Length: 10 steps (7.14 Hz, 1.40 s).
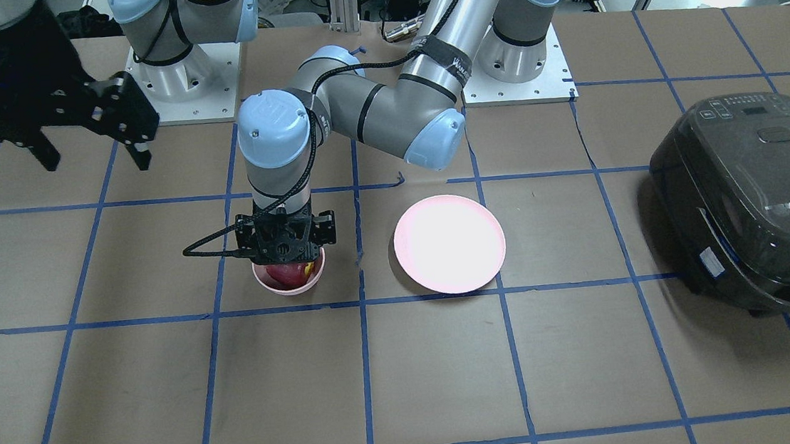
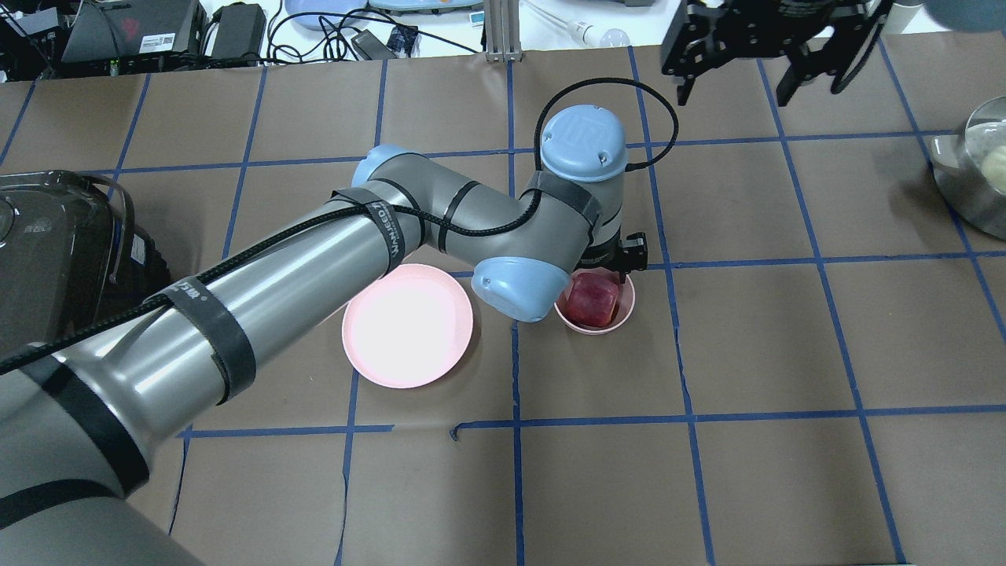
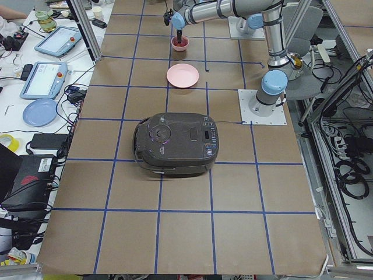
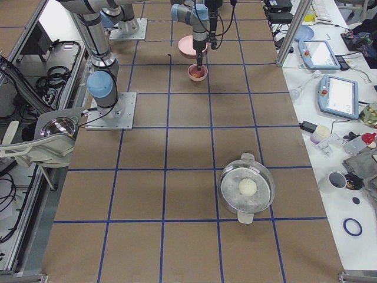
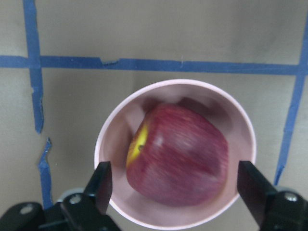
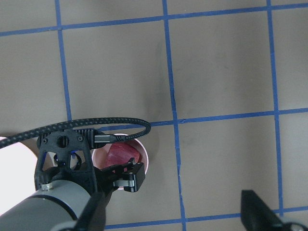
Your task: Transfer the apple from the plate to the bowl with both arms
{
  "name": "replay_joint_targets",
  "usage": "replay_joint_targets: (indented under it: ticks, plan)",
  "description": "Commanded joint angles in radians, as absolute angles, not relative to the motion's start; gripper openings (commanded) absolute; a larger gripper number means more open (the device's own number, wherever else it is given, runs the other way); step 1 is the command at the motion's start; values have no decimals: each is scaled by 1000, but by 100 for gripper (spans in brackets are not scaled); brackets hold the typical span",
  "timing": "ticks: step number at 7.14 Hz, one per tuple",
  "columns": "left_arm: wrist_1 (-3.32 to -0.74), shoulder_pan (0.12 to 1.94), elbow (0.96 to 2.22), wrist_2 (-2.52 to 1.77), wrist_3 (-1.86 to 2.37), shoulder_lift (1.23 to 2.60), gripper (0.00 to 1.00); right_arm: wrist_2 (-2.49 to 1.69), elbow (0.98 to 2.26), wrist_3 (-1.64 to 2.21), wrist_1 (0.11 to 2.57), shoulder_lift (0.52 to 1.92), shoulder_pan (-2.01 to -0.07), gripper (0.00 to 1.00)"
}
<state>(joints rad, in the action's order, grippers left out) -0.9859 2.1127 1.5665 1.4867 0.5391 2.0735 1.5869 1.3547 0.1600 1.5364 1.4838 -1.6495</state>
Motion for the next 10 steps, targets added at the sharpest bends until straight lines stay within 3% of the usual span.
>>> replay_joint_targets:
  ticks: [1, 6, 9, 10]
  plan:
    - [-1030, 2038, 1591, 1488, 432, 2004, 94, 1598, 1361, 201, 1574, 1465, -1692, 100]
    - [-1113, 1870, 1742, 1502, 243, 1811, 94, 1600, 1359, 209, 1577, 1468, -1687, 100]
    - [-1268, 1685, 1714, 1545, 101, 1666, 100, 1600, 1359, 212, 1574, 1470, -1689, 100]
    - [-1366, 1640, 1648, 1578, 92, 1636, 100, 1600, 1359, 212, 1575, 1470, -1689, 100]
